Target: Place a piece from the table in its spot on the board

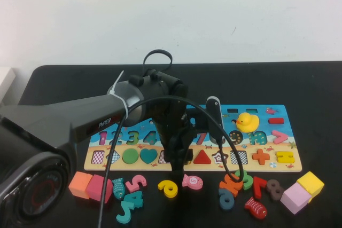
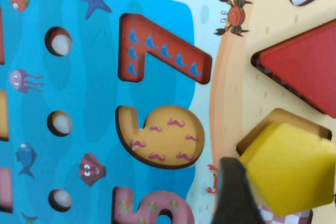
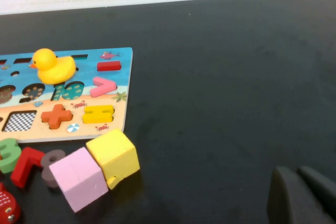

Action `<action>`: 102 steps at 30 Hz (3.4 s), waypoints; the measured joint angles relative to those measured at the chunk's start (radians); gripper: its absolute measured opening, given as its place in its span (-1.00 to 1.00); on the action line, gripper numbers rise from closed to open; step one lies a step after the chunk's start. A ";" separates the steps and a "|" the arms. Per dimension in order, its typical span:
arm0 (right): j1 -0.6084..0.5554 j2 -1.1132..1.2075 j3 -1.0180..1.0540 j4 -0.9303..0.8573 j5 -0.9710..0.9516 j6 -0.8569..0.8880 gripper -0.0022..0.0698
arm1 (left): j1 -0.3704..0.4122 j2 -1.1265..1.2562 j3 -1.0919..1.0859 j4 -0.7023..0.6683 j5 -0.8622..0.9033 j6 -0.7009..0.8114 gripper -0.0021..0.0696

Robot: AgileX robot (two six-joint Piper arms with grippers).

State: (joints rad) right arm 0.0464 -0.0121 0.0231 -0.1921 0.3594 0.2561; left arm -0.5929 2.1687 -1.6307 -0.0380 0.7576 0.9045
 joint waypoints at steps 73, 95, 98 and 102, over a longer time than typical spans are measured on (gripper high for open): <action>0.000 0.000 0.000 0.000 0.000 0.000 -0.89 | 0.000 -1.661 0.921 0.009 0.062 -0.590 -0.94; 0.000 0.000 0.000 0.000 0.000 0.000 -0.89 | 0.504 -2.180 1.573 0.086 -0.514 -0.914 -0.94; 0.000 0.000 0.000 0.000 0.000 0.000 -0.89 | 0.544 -2.182 1.603 0.078 -0.524 -0.914 -0.94; 0.000 0.000 0.000 0.000 0.000 0.000 -0.89 | 0.553 -2.182 1.646 0.057 -0.539 -0.905 -0.94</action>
State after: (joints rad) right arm 0.0464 -0.0121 0.0231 -0.1921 0.3594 0.2561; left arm -0.0402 -0.0132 0.0154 0.0195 0.2187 0.0000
